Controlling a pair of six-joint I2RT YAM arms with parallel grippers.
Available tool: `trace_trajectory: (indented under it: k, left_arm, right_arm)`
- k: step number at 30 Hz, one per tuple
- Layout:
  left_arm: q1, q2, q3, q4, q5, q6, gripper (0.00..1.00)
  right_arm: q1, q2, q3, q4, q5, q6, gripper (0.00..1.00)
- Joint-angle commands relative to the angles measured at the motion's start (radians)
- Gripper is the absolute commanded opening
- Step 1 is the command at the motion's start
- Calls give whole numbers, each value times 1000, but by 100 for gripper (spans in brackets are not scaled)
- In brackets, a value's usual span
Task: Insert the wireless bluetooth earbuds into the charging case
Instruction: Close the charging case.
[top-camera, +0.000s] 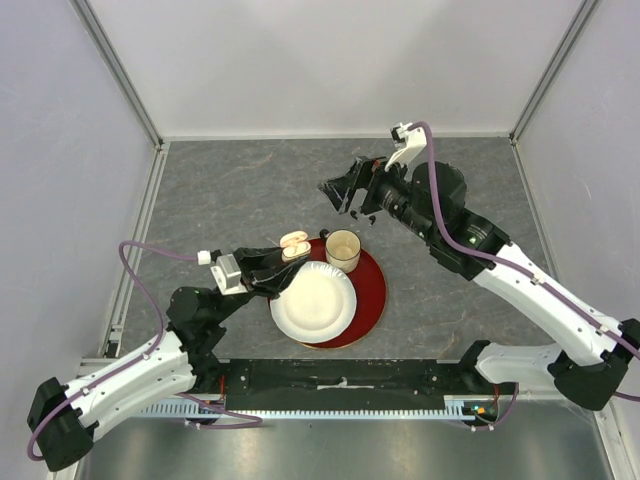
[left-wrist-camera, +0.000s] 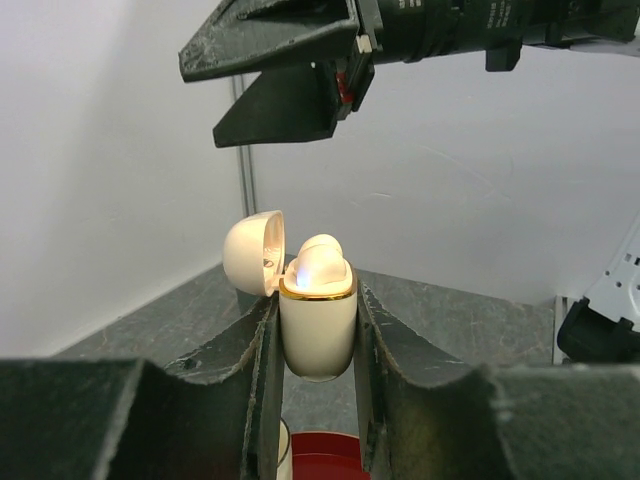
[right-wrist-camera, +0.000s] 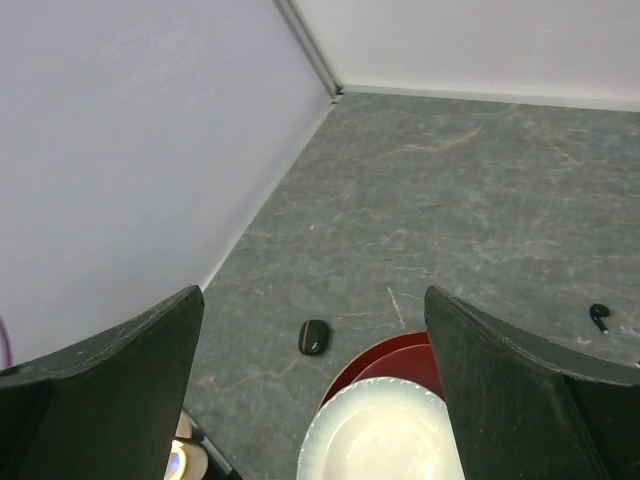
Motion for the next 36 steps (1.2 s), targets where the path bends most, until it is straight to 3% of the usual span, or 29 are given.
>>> trace_trajectory:
  k: [1,3,6,12,21,32,35,36]
  left_arm:
    - [1,-2,46,6,68,11,2]
    - [1,8,50,1,94,11,2]
    - [1,24,70,-25,128,21,2]
    - [-1,60,110,-74,148,36,2]
    - [1,120,136,-53,108,51,2]
    - [1,140,129,-34,-34,64,2]
    - [2,146,156,-116,-140,-14,2]
    - [5,151,193,-158,-233,-44,2]
  right_arm:
    - [-6,-41,11,49,-49,18,98]
    - [-17,39,72,-82,-42,13,98]
    - [-18,111,138,-126,-168,9,98]
    - [-18,121,84,-105,-328,16,98]
    - [-17,91,14,-169,-417,-48,98]
    - [-18,47,-46,-185,-400,-71,98]
    - [-18,13,-67,-180,-212,-13,98]
    - [-18,4,-77,-175,-105,-5,98]
